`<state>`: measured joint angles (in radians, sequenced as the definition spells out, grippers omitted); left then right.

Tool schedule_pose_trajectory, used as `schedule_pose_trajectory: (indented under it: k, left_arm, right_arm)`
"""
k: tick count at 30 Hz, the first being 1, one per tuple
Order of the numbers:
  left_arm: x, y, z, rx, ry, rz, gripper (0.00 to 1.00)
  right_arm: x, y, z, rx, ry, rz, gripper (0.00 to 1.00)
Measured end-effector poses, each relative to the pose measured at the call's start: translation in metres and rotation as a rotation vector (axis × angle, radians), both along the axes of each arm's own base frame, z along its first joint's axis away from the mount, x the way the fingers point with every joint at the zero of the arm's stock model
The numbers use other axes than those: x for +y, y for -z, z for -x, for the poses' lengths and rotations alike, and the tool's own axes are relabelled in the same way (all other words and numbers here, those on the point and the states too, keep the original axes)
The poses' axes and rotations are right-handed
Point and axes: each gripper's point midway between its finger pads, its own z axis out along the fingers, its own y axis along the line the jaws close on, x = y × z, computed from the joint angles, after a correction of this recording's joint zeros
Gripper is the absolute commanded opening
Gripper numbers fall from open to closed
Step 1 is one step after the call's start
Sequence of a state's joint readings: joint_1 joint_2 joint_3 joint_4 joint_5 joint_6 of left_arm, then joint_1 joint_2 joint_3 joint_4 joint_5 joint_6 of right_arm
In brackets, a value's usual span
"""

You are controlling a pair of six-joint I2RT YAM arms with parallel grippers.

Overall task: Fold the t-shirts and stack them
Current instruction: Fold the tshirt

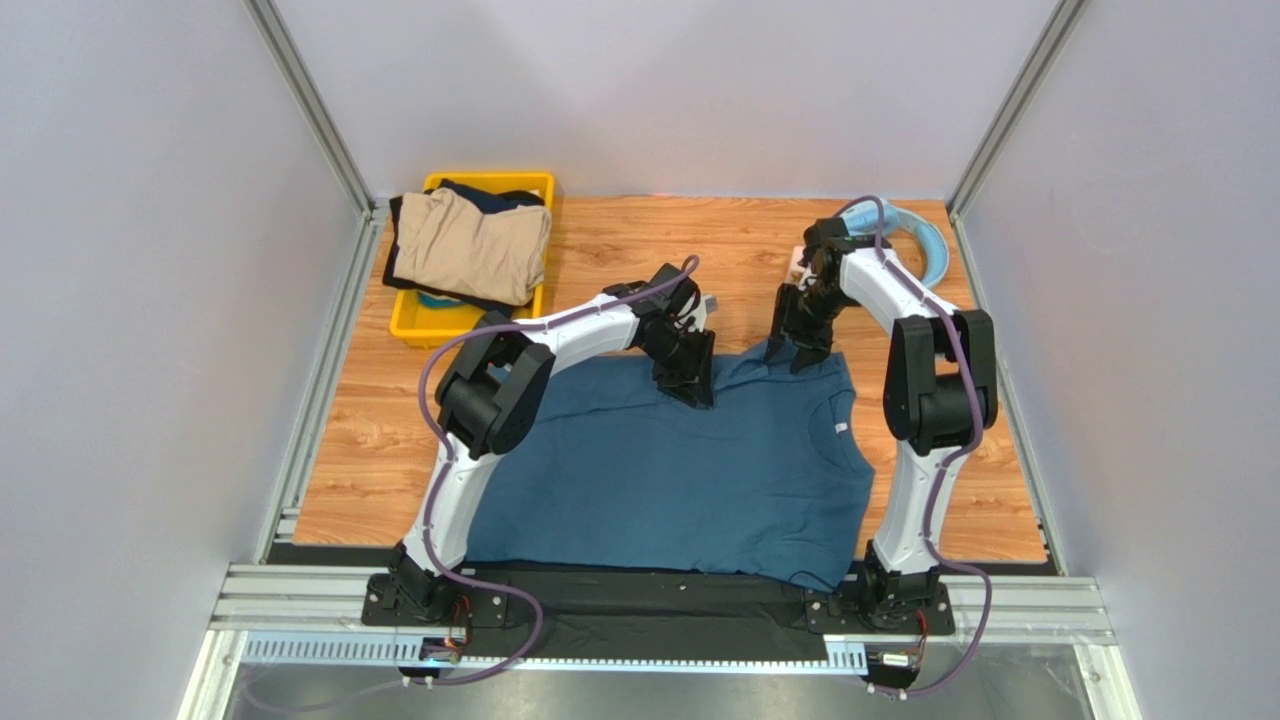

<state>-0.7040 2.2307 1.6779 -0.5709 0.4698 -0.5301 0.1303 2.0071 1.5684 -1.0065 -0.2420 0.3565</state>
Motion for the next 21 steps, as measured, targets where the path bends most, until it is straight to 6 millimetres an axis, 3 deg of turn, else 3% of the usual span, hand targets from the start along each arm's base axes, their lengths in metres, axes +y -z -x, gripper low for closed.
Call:
schedule_pose_trajectory:
  k: [11,14,20,21]
  left_arm:
    - [0.001,0.000,-0.001,-0.001,-0.002,0.002,0.44]
    - [0.001,0.000,-0.001,-0.001,-0.002,0.001,0.44]
    - [0.001,-0.001,-0.002,-0.002,0.000,-0.002,0.44]
    - [0.001,-0.001,-0.002,-0.003,0.000,-0.004,0.44]
  right_arm:
    - [0.027,0.015,0.000,0.026,-0.054,-0.002,0.49]
    - [0.031,0.018,0.001,0.033,-0.061,-0.001,0.44]
    - [0.033,0.020,0.002,0.041,-0.058,0.000,0.18]
    - [0.033,0.020,0.002,0.042,-0.057,0.000,0.10]
